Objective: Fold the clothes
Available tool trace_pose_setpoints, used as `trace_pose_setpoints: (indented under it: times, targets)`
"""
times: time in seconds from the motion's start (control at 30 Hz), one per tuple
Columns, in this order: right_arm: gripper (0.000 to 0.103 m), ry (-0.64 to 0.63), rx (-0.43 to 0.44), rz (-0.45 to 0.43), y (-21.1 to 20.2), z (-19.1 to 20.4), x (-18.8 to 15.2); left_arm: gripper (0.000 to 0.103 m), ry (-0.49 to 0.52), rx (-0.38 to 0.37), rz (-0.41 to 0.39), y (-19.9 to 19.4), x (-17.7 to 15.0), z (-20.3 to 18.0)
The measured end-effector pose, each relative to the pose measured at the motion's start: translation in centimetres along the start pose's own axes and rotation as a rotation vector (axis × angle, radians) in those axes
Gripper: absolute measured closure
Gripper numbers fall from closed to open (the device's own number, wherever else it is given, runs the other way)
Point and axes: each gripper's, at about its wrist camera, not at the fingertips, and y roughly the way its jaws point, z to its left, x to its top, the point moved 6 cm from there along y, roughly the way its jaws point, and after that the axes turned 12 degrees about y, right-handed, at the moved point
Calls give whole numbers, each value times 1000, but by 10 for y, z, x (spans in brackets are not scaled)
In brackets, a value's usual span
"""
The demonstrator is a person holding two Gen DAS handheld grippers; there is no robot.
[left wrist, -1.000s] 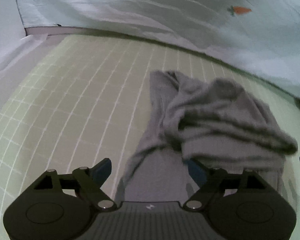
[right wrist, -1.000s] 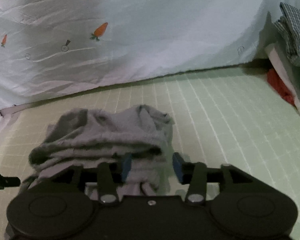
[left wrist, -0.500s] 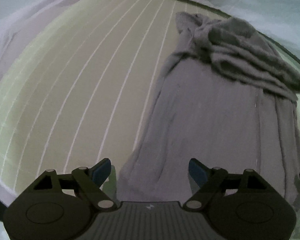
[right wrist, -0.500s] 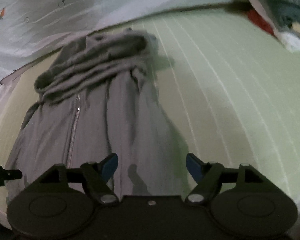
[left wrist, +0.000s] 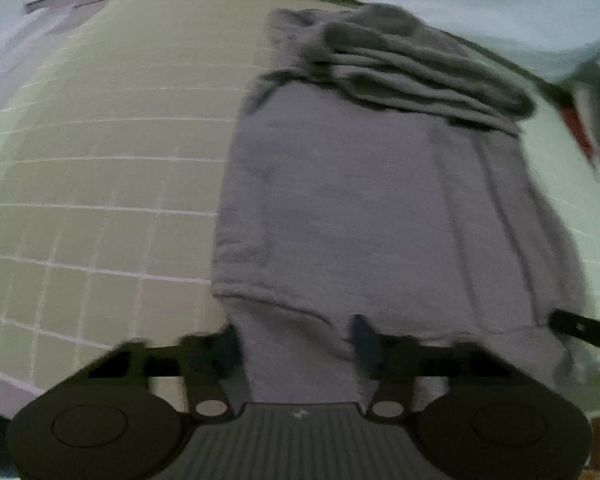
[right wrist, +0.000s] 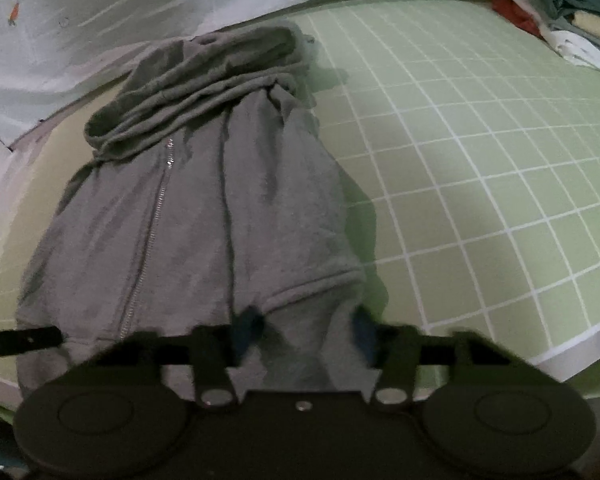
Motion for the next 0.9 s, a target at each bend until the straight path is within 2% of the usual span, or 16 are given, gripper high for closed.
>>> trace_pose_setpoints:
  times: [0.07,0.1,0.27,0.4,0.53,0.7,0.9]
  targets:
    - [87,-3,42,10,-3,5,2,87,-12,-36,-10,0,1,-5]
    - [89,-4,63,14,-4,8,3,88,-10,-37,-15,-2,2,-6]
    - [92,-32,176,-54,-27,31,29,90,-60,-120,-146,-32,33,-12]
    - [92,-3,265,-121,-44,48,71,90,-66,-102,-271,-59,81,-14]
    - [93,36,329,-190,-54,60,129,90,-116,-81,-367,-73,134,-6]
    - [93,22,330,-259,-47,76,194,90,-160,-48,-443,-75,194,7]
    - [94,-12,307,-281,-9,95,256,90,-177,-34,-448,-43,251,23]
